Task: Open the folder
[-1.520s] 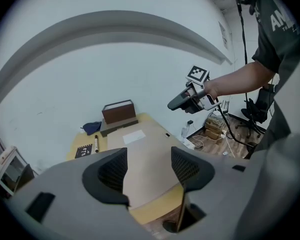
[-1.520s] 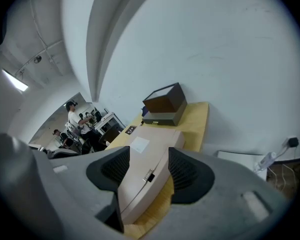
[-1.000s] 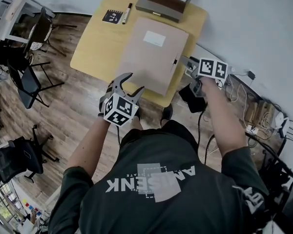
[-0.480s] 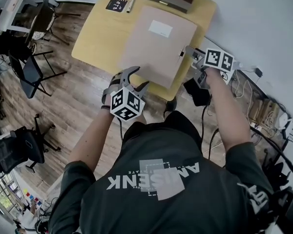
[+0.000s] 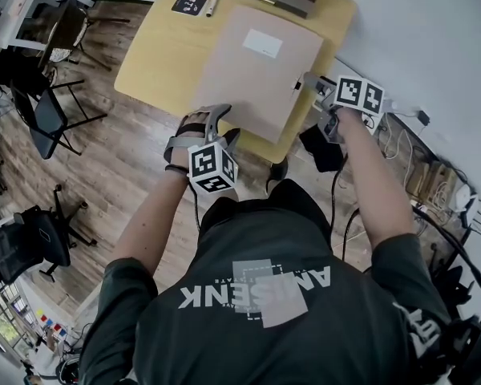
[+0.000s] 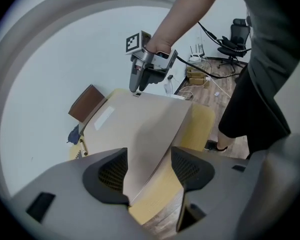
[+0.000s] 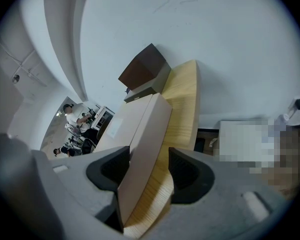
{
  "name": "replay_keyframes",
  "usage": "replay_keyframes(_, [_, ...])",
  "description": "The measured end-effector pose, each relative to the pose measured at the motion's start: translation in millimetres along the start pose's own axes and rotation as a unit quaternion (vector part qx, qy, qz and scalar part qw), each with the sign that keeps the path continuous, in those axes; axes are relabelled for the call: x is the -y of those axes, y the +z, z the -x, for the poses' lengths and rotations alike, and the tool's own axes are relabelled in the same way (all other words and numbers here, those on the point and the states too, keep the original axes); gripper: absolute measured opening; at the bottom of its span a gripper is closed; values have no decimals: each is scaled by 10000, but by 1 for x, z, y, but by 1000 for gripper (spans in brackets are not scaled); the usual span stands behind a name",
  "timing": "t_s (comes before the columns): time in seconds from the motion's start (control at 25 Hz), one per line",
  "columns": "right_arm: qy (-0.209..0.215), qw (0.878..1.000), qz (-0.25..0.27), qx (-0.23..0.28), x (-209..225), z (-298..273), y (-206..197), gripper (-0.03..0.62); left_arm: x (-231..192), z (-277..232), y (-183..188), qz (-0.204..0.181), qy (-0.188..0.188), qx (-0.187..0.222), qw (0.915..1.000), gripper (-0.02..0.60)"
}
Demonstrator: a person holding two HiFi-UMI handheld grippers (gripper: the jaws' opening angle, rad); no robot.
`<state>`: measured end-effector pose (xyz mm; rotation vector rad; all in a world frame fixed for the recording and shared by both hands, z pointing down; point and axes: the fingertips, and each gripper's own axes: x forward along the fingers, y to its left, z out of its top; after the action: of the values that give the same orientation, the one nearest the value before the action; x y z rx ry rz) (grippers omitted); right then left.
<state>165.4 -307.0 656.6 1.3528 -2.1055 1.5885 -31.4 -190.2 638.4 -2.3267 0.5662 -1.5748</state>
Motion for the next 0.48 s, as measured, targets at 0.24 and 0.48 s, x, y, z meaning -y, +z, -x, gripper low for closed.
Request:
replay_keyframes(0.24, [-38, 9999, 122, 30, 0, 0, 0, 227, -4, -5, -3, -202, 21, -151, 9997, 261])
replay_keyframes(0.48, [43, 9999, -115, -17, 2, -3, -2, 227, -5, -3, 0, -310, 97, -260, 9991, 265])
